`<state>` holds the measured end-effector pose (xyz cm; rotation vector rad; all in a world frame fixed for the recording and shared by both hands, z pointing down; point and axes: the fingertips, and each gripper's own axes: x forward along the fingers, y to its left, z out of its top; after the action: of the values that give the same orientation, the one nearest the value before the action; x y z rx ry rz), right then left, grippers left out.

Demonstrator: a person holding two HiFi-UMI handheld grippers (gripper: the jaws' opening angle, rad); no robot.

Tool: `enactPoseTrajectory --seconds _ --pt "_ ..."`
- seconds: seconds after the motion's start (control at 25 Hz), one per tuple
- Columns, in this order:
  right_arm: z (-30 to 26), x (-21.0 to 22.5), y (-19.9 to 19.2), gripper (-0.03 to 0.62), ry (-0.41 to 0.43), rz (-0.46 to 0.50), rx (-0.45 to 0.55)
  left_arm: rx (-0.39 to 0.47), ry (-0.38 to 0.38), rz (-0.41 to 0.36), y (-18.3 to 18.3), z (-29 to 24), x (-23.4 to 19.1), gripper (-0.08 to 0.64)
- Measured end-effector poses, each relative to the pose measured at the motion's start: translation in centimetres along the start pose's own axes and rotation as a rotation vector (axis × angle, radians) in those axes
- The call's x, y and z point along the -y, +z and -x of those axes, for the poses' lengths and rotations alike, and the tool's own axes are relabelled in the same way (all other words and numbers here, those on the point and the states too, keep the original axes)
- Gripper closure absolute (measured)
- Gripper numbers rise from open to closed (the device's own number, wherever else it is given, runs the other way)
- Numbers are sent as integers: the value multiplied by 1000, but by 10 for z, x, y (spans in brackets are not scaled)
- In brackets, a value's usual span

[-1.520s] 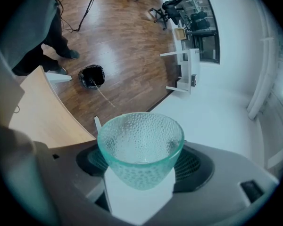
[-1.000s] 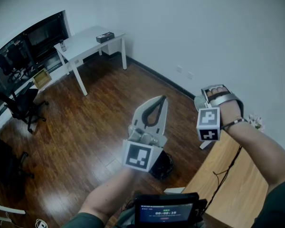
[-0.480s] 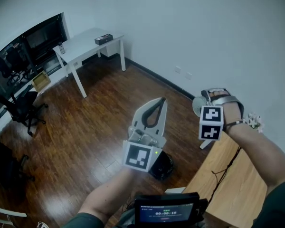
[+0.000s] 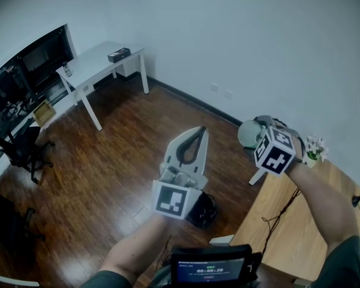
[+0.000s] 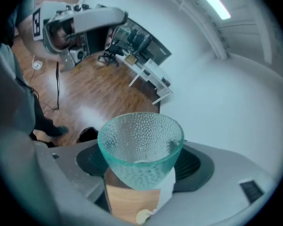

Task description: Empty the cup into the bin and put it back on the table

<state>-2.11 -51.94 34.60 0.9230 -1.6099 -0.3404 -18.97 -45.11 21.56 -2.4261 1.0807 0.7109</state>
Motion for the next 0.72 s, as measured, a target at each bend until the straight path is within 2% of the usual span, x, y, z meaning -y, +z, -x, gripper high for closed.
enactPoseTrajectory --seconds 0.16,0.4,0.72 --pt "14 1 0 204 7 -256 176 -4 -23 7 -4 2 1 569" --pt "55 -3 10 204 11 -563 442 8 -46 23 -7 12 -7 569" --pt "103 -9 -12 204 -96 -776 544 16 -94 94 -20 14 2 569"
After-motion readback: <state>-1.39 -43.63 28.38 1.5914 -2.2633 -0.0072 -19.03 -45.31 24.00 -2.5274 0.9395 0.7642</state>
